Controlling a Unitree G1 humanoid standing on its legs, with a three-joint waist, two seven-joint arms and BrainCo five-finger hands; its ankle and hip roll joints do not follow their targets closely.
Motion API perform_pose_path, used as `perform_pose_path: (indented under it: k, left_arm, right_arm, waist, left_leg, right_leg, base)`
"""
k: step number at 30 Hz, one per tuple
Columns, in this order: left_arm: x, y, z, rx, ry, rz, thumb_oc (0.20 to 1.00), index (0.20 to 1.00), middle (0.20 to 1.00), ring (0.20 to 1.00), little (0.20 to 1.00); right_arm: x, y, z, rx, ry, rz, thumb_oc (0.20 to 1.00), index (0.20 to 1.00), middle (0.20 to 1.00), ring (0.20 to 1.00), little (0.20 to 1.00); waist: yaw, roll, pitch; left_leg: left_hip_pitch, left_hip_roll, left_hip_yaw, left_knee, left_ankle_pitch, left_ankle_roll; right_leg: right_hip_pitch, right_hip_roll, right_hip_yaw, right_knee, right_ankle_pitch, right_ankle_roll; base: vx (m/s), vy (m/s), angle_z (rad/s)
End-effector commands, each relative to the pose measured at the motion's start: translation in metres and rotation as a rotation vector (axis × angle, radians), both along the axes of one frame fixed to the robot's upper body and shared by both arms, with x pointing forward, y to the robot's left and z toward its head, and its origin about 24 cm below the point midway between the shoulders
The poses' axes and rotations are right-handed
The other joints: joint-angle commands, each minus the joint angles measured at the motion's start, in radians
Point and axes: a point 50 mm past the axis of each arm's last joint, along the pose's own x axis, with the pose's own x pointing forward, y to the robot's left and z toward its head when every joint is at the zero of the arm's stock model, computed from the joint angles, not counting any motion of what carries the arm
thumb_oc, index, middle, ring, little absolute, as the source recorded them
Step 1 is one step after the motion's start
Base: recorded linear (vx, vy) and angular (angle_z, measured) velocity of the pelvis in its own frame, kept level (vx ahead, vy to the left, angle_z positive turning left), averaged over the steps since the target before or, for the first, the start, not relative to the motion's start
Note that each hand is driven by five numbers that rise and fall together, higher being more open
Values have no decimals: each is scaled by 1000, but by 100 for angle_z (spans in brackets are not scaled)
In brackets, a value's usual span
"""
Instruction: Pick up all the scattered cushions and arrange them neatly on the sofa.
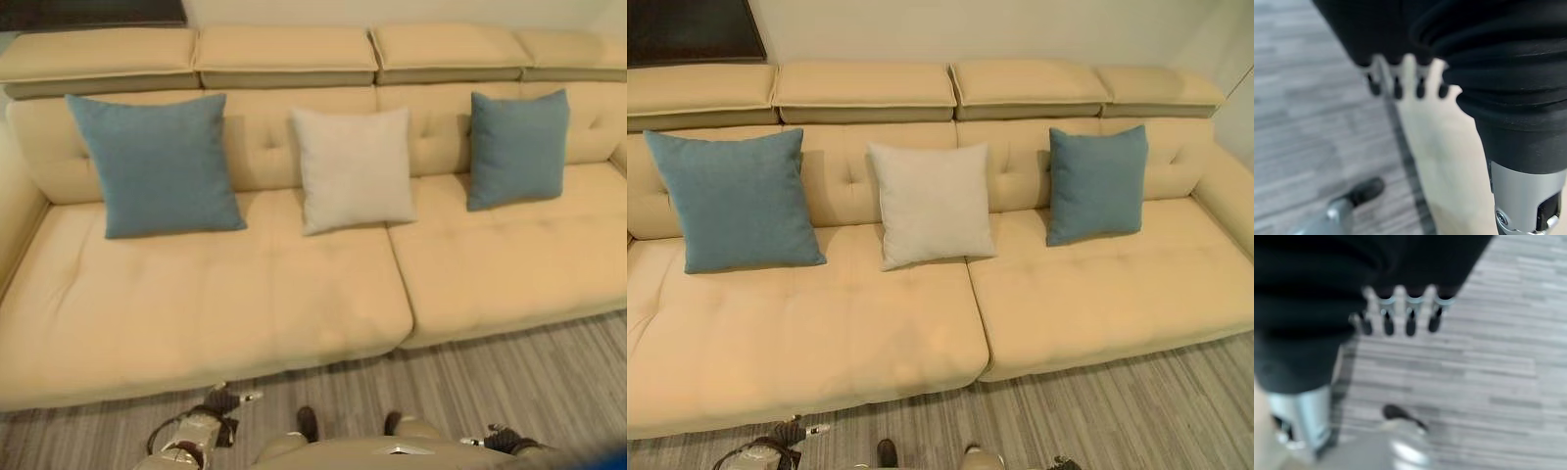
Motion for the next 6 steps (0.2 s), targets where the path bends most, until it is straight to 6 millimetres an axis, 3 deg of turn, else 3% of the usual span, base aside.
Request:
perform_pose_path:
  k: [1, 3, 6]
  left_arm:
    - [21, -5, 4, 1, -54, 21, 1000, 1000, 1000, 1000, 1000]
    - [23, -9, 3, -6, -58, 29, 1000, 1000, 1000, 1000, 1000]
    - [17, 3, 5, 5, -41, 44, 1000, 1000, 1000, 1000, 1000]
  right_arm:
    - [-3, -21, 5, -80, 29, 29, 1000, 1000, 1000, 1000, 1000]
    - [-2, -20, 5, -81, 28, 24, 1000, 1000, 1000, 1000, 1000]
    - [1, -22, 6, -89, 22, 26, 1000, 1000, 1000, 1000, 1000]
  waist:
    - [-9, 24, -48]
    - [-16, 23, -50]
    - [-20, 26, -52]
  left_leg:
    - [8, 20, -87, 4, -11, -71]
    - [5, 26, -89, 4, -5, -80]
    - [4, 31, -94, 4, -3, -85]
  right_leg:
    - [-28, 50, 20, -47, 112, 26]
    - [-23, 53, 17, -58, 114, 24]
    - [-19, 56, 12, -62, 115, 21]
  base:
    - [-12, -75, -6]
    - [-32, -79, 4]
    - [-35, -41, 1]
